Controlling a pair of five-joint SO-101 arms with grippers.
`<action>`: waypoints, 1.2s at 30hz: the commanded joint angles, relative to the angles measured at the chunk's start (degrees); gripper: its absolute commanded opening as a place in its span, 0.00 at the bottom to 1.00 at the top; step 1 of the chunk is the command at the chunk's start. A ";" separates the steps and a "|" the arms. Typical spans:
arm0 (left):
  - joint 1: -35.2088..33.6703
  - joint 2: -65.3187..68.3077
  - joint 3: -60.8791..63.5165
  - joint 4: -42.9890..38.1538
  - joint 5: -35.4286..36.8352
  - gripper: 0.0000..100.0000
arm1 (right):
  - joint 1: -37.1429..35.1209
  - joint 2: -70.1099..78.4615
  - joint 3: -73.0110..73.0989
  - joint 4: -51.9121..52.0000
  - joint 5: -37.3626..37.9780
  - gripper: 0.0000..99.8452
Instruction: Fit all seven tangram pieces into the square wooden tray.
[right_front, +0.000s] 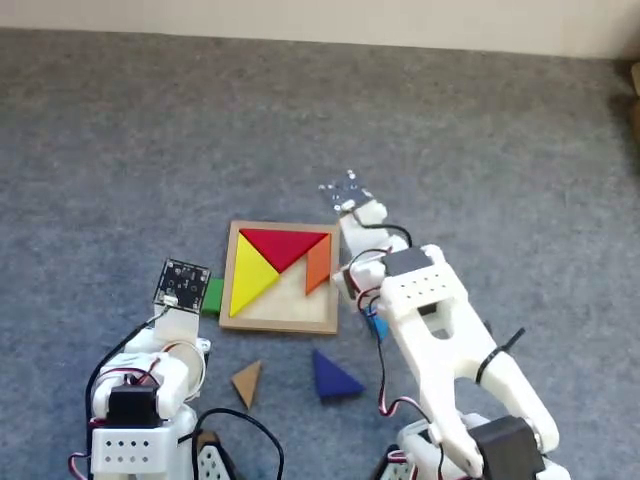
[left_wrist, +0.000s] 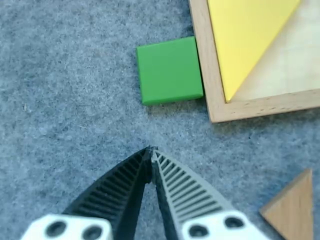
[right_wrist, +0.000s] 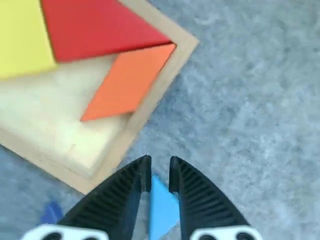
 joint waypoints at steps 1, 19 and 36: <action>-0.75 -2.07 1.19 0.26 -0.09 0.01 | -5.14 -2.77 -5.41 0.48 -6.15 0.06; -0.75 -2.07 1.19 0.26 -0.09 0.01 | -2.95 -2.68 -2.77 9.19 -11.96 0.22; -0.48 -2.07 1.19 0.26 -0.09 0.01 | 1.10 12.44 -6.81 9.80 -6.59 0.22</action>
